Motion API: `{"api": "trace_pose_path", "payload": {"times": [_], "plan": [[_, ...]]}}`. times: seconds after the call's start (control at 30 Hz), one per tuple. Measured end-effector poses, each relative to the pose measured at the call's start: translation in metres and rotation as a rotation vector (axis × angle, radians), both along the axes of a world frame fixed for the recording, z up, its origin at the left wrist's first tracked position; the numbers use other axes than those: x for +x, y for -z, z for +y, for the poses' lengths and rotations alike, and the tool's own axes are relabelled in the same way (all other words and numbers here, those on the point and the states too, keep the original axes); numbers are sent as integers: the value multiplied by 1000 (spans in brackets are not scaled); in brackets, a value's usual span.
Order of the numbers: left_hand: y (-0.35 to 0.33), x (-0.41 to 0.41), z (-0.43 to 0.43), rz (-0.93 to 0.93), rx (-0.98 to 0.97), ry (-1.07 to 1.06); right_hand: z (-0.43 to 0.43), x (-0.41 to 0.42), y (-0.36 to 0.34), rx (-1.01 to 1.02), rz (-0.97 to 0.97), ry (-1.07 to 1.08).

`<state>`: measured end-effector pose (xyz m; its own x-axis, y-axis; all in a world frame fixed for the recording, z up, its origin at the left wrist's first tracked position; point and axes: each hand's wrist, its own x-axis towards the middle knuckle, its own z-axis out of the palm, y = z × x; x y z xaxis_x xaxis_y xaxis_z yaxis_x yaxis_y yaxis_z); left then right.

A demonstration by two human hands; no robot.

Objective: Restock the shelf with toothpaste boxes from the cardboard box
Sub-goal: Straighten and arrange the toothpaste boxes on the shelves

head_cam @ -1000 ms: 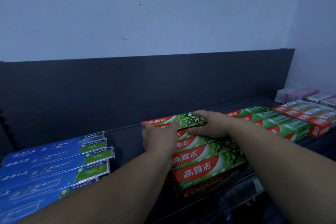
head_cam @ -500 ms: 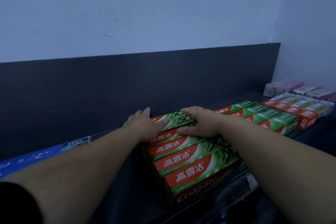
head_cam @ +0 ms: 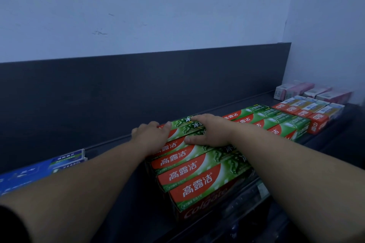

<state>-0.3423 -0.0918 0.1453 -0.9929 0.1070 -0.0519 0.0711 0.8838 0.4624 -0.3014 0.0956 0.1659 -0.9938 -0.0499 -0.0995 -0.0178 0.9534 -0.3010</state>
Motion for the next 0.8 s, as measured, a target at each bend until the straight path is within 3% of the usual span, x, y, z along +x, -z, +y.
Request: {"api": "trace_pose_path", "payload": {"times": [0.13,0.33,0.47,0.6,0.8], "plan": [[2,4,-3,15,27,-46,0,3,-2,28,-1,9],[-1,33,-1,58,304,-282,4,7,-7,-9,-7,25],[12,63,2,97,331,-237,9,27,-11,-5,-14,-43],[15,106,18,51,524,-227,11,56,-10,-19,-60,-127],[13,133,29,90,475,-186,13,90,6,147,-13,-203]]}}
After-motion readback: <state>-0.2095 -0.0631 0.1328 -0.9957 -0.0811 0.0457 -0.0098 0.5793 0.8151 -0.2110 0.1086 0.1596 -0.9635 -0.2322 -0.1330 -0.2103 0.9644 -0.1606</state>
